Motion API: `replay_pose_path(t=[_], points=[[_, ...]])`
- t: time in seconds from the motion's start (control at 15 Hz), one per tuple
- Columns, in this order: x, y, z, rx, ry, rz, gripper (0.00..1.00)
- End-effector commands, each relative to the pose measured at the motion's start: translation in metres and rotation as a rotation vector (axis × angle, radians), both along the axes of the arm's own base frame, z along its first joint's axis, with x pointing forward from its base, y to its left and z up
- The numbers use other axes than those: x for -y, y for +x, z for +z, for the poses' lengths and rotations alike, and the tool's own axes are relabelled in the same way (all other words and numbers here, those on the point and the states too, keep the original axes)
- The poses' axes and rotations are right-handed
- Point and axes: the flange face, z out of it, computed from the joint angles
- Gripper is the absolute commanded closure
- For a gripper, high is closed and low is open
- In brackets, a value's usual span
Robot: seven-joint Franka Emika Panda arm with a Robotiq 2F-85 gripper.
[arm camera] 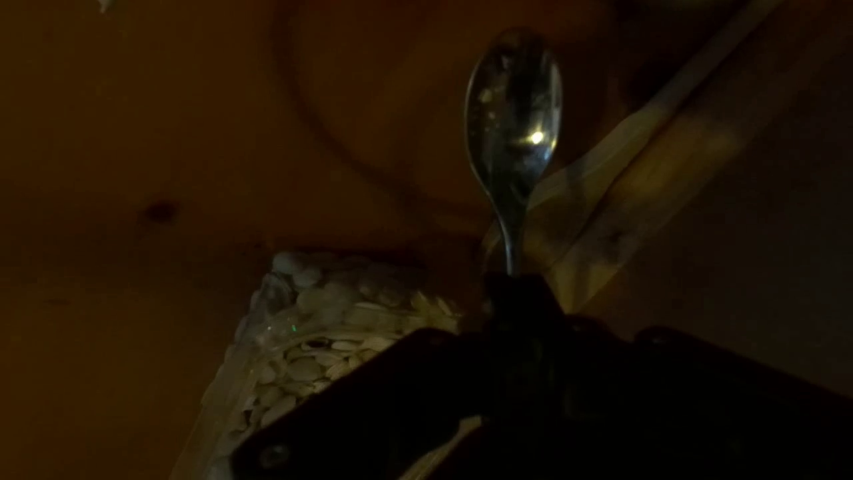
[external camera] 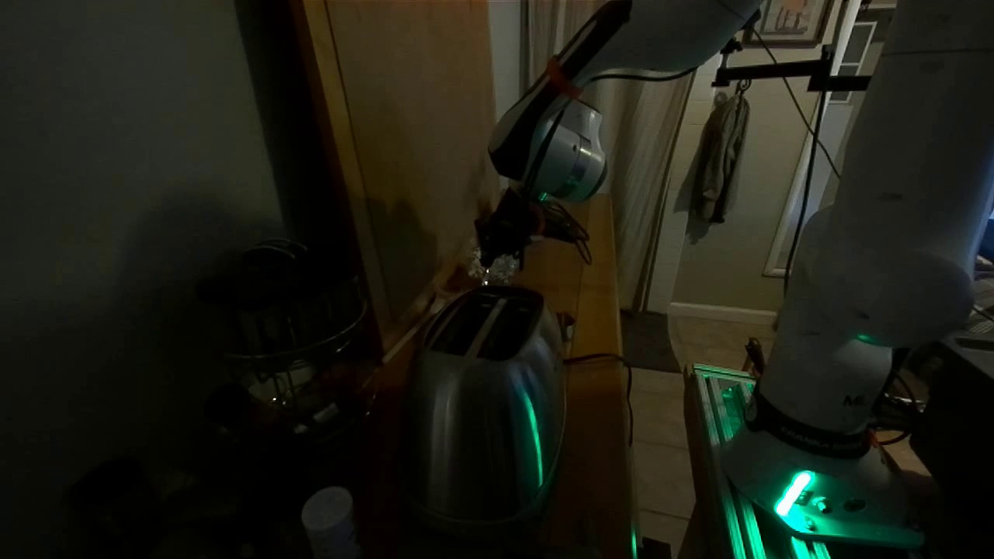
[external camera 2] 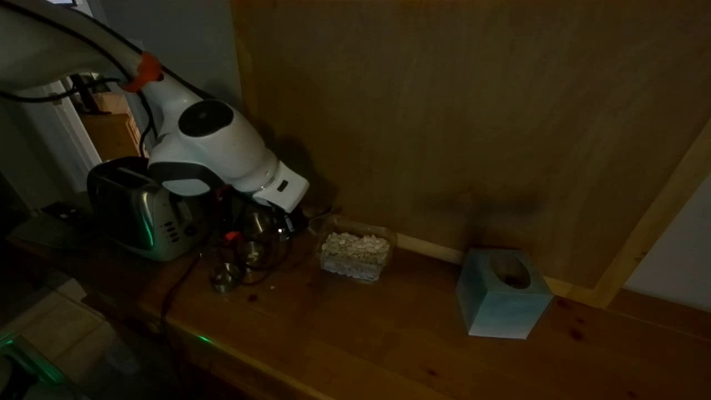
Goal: Put one white object on the silver spoon then lift the spoon and put the object in the silver bowl.
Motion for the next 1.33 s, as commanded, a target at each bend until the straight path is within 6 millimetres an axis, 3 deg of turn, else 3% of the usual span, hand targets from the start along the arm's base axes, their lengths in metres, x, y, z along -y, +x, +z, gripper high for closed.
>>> replay_pose_path(t=[0.0, 0.73, 1.13, 1.27], points=[[0.003, 0.000, 0.018, 0.029, 0.007, -0.025, 0.98], [0.059, -0.024, 0.034, -0.102, -0.048, -0.205, 0.98], [0.063, -0.032, 0.050, -0.258, 0.011, -0.267, 0.98], [0.063, -0.034, 0.048, -0.303, 0.024, -0.272, 0.98]])
